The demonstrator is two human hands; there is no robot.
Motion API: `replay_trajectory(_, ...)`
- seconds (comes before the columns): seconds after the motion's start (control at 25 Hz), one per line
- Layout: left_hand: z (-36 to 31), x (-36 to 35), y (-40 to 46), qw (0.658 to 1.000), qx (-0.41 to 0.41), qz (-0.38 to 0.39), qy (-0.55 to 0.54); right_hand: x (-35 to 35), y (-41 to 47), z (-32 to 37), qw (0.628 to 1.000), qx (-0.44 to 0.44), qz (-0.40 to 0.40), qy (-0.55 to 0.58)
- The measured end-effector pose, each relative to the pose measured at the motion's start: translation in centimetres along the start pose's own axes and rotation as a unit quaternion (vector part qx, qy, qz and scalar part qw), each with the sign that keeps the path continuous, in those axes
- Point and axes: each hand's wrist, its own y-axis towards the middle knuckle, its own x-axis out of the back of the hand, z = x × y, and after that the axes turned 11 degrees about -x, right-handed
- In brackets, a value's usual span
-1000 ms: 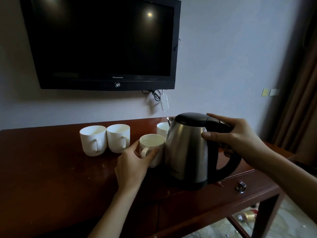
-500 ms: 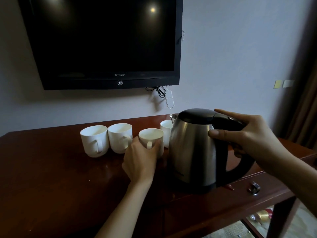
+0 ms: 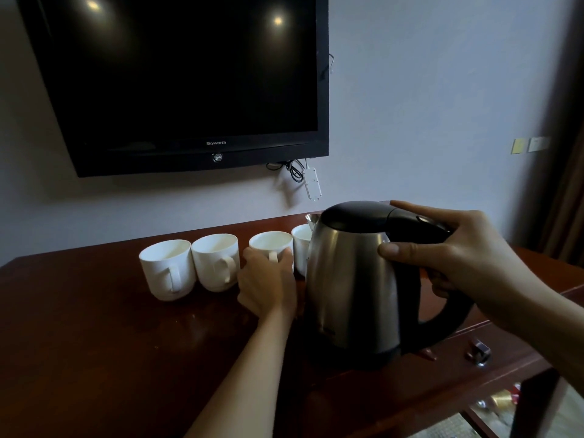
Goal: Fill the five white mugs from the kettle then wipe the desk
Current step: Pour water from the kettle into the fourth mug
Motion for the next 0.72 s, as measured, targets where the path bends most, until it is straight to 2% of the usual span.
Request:
replay_trajectory(0.16,-0.5,-0.1,0.2,1.000,0.010,0.012,-0.012,0.0,0.0,0.0,1.000,-0.006,0.002,0.003)
replay_trajectory(0.36,0.3,3.1,-1.3,0.995,0.019,0.101,-0.010,-0.3,-0.8,0.9,1.000,-0.023,-0.008,-0.010)
replay_trajectory(0.56,2.8,8.4,-2.6,0.991,0.068,0.023,-0.114,-0.7,-1.8,2.0,0.999,-0.047,0.003,-0.018)
replay_trajectory(0.72,3.2,9.5,-1.0,0.982,0.059,0.031,-0.177,-0.6,-1.9,1.9,0.999,-0.047,0.005,-0.019)
